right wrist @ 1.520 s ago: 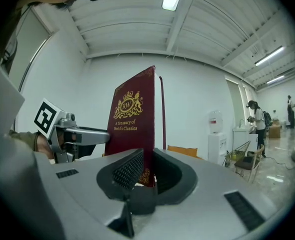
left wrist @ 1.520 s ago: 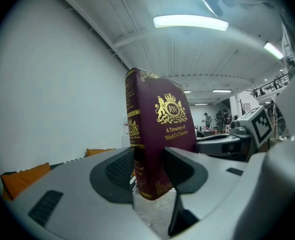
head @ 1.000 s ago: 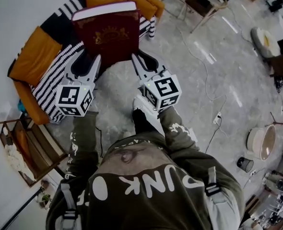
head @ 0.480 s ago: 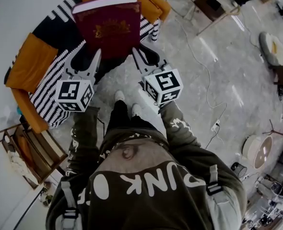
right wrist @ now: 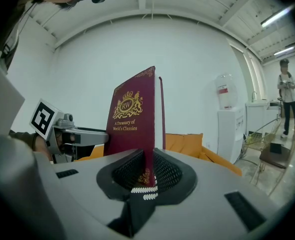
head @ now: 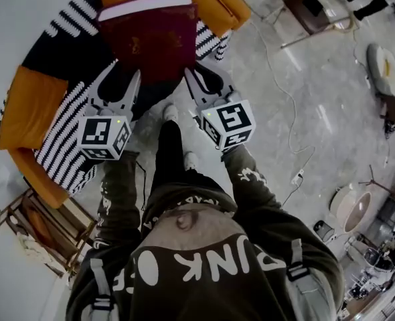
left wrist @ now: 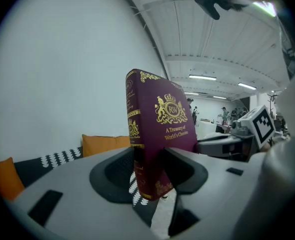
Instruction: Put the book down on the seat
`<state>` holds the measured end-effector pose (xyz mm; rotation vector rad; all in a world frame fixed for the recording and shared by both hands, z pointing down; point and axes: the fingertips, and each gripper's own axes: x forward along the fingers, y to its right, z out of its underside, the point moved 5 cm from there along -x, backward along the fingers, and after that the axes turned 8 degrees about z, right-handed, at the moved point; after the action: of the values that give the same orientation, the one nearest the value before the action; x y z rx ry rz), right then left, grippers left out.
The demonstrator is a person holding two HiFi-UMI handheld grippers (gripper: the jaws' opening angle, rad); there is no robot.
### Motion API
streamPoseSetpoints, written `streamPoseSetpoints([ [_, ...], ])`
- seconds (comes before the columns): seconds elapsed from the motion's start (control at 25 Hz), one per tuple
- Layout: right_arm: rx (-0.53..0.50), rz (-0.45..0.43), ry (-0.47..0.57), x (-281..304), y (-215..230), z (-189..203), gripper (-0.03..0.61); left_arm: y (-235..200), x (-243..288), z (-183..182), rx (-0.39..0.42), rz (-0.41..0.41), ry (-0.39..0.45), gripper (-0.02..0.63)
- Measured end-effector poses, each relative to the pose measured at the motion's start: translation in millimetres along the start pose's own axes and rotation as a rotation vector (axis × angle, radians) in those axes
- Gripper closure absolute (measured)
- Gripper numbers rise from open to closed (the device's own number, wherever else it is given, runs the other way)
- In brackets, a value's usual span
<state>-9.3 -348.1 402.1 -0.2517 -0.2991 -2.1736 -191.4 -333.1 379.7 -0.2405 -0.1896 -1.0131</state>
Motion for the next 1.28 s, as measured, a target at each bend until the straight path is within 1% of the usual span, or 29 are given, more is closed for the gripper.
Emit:
streamPoseSetpoints([
  [0.12,0.018,0.007,-0.047,65.2,15.8,17.5,0.509,-51.9,43.0,24.0,-0.038,0.005,-0.028,0.44],
  [0.28,0.054,0.007,-0.135,135.9,38.1,56.2,0.51,-105.9,96.9,69.3,-0.097,0.017,-0.087,0.44],
  [0.36,0.072,0.014,-0.177,169.1,48.3,83.3,0.509,-129.2,121.5,99.2,-0.123,0.019,-0.112,0.44],
  [0.56,0.119,0.027,-0.287,238.5,65.4,169.1,0.508,-174.9,168.6,190.5,-0.179,0.017,-0.191,0.44],
  [0.76,0.156,0.037,-0.393,283.9,79.5,260.8,0.506,-199.0,203.7,286.0,-0.246,0.005,-0.263,0.44],
  [0.88,0.176,0.04,-0.446,301.1,92.0,300.2,0.506,-203.3,222.3,327.5,-0.301,-0.013,-0.294,0.44],
  [0.96,0.189,0.047,-0.476,307.7,103.7,318.6,0.505,-200.9,235.6,344.9,-0.32,-0.024,-0.319,0.44],
  [1.08,0.201,0.054,-0.505,318.2,110.6,339.1,0.503,-204.1,246.3,363.6,-0.325,-0.03,-0.348,0.44],
  [1.2,0.202,0.063,-0.526,330.0,103.5,353.6,0.503,-216.0,245.7,379.1,-0.321,-0.023,-0.364,0.44],
  [1.28,0.206,0.073,-0.533,337.7,98.8,360.4,0.5,-224.3,245.0,386.1,-0.321,-0.018,-0.357,0.44],
])
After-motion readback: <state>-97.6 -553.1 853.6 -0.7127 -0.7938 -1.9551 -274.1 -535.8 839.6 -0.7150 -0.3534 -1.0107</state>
